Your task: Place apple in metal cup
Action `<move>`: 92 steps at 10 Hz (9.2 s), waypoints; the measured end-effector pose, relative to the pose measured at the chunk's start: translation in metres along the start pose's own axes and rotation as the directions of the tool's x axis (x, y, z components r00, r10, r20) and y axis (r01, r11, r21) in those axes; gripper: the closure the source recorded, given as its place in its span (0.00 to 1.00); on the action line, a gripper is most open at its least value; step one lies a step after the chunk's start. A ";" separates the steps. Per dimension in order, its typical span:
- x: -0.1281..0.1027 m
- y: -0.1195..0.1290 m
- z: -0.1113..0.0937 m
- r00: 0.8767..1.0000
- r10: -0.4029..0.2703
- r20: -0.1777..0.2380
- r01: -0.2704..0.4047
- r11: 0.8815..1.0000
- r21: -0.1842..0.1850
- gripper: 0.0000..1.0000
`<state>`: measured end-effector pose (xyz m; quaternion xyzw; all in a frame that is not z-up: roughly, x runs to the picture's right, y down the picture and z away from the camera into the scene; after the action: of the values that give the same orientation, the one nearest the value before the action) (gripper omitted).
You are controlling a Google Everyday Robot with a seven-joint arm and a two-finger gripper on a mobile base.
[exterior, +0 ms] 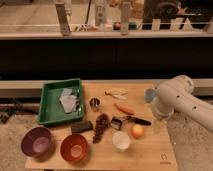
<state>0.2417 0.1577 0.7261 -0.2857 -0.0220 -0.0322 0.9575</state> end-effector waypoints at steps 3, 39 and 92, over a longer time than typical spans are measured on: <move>-0.007 0.000 0.009 1.000 -0.027 0.013 0.027 1.000 0.001 0.20; -0.051 0.002 0.115 0.970 -0.195 0.143 0.201 0.979 -0.027 0.20; -0.144 -0.063 0.085 0.918 -0.363 0.160 0.356 0.932 0.068 0.47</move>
<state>0.0916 0.1587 0.8230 -0.2605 -0.1563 -0.1826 0.9351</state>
